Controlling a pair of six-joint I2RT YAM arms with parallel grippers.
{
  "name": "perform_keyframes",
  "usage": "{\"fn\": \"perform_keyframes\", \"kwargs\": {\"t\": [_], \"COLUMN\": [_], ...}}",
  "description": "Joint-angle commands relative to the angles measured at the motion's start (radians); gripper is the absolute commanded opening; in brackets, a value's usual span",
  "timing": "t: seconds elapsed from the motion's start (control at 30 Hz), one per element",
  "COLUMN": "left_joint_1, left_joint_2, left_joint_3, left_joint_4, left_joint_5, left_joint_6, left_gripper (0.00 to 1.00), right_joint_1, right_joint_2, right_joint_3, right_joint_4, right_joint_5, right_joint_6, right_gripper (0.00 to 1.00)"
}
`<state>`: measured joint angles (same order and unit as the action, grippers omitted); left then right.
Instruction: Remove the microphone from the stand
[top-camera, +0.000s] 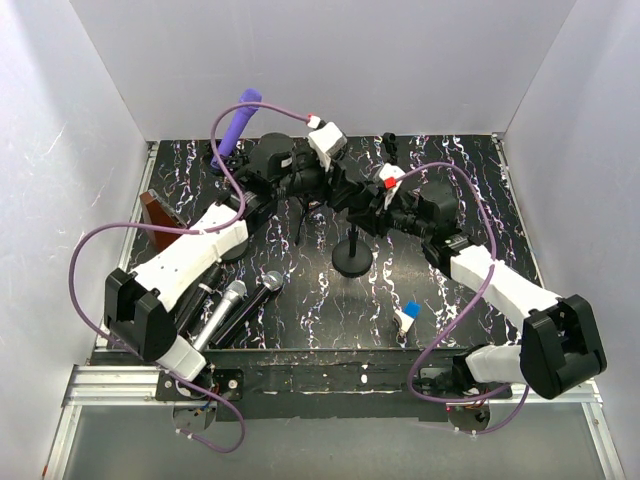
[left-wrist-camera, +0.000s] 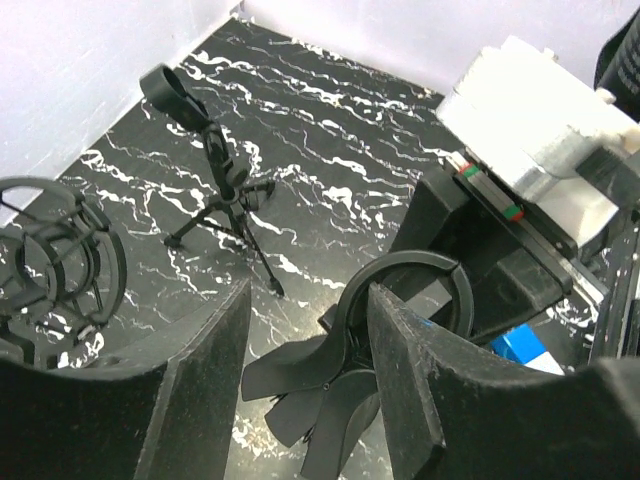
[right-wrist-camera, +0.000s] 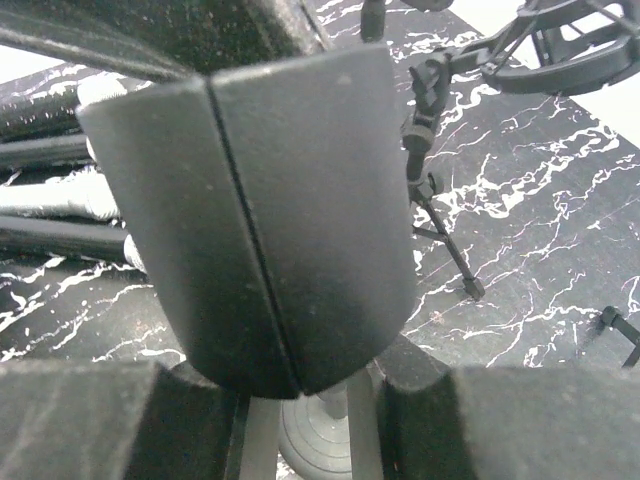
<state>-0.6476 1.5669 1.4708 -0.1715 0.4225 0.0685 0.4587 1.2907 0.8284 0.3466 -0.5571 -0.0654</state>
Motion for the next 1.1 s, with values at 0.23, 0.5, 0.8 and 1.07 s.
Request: {"fn": "perform_keyframes", "kwargs": {"t": [0.23,0.5,0.8,1.07], "left_joint_1": [-0.012,-0.030,-0.046,-0.046], "left_joint_2": [0.015,0.070,0.067,0.022], "left_joint_3": [-0.211,-0.207,-0.233,-0.112], "left_joint_4": [-0.100,-0.071,-0.059,-0.088], "left_joint_5": [0.006,0.001,-0.007,-0.010], "left_joint_6": [0.085,0.099,0.103,0.068], "left_gripper": [0.47,0.47,0.48,0.61], "right_joint_1": [0.009,0.008,0.000,-0.020], "right_joint_2": [0.078,0.059,-0.040,-0.135], "right_joint_3": [-0.147,-0.176,-0.134,-0.009], "right_joint_4": [-0.101,-0.100,-0.172,-0.308], "right_joint_5": [0.097,0.129,0.106,0.103], "right_joint_6": [-0.111,-0.114,-0.044,0.012], "right_gripper": [0.01,0.38,0.71,0.72]}}
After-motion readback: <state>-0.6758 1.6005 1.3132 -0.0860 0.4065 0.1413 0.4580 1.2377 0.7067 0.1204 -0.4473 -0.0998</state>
